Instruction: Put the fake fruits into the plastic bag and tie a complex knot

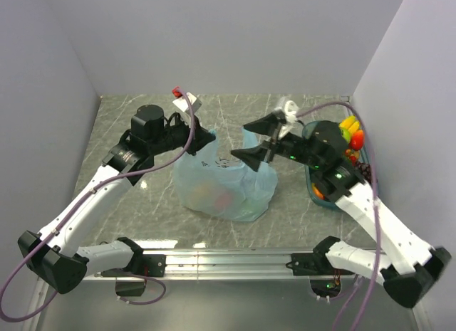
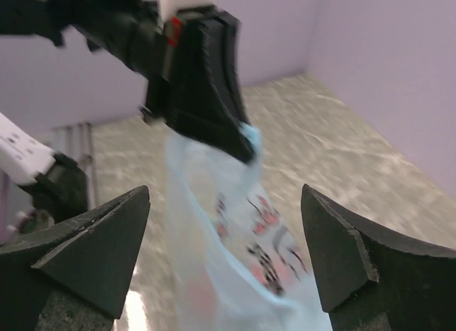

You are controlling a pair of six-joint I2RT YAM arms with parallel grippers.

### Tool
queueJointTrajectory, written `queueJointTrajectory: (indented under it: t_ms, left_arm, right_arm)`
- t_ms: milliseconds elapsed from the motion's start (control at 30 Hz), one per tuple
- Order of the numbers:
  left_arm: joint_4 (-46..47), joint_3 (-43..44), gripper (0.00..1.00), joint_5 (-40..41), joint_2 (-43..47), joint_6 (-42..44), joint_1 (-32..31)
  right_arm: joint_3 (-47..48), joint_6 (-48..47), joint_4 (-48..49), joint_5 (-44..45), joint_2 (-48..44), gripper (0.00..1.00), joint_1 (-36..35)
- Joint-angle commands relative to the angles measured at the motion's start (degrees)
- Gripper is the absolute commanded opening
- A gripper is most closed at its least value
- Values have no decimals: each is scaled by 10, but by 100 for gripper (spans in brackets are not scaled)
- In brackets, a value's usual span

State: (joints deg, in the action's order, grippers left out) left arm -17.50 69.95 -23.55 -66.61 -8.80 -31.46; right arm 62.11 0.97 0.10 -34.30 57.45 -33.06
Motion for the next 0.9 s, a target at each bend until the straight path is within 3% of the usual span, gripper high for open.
queueJointTrajectory:
  t_ms: [0,333,467,533,600,867]
  left_arm:
    - [39,-5,0,13,12,-36,-1]
    - [55,-32,0,15,35,-68,1]
    - [64,-37,0,22,37,-75,3]
    - [69,-41,0,32,38,-74,3]
    - [73,-45,0,33,39,-68,9]
    - [70,-64,0,-23,59,-2,20]
  right_arm:
    - [-23,68,93,48,78,94,-52]
    - [-77,87,342,74,224,96,-121]
    - [-99,93,371,46,249,96,-136]
    - [-107,92,375,31,258,88,-147]
    - [-115,92,373,12,253,86,-150]
    - [-146,60,337,-10,204,96,-125]
